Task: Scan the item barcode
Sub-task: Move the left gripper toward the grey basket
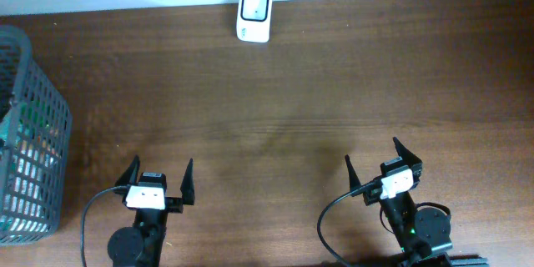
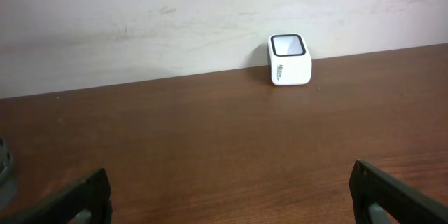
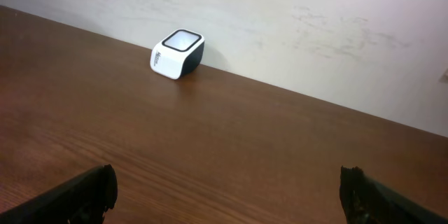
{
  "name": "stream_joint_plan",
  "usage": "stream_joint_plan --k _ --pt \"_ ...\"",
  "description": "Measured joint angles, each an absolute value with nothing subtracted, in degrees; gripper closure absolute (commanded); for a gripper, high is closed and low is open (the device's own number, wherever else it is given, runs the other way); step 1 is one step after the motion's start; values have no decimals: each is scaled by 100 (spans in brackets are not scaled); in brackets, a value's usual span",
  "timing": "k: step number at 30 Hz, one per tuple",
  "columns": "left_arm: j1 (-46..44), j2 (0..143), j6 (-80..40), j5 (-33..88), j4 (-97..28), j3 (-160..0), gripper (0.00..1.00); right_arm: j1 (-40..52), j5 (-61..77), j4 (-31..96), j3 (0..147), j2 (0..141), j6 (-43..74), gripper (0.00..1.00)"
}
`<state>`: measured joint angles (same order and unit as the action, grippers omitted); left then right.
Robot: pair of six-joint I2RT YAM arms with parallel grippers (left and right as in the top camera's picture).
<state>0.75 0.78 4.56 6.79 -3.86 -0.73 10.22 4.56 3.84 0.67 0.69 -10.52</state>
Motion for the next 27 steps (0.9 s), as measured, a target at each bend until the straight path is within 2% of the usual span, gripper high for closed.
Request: stream_joint_plan --k 27 --pt "71 80 456 270 -432 -73 1 1022 456 384 67 69 -1055 2"
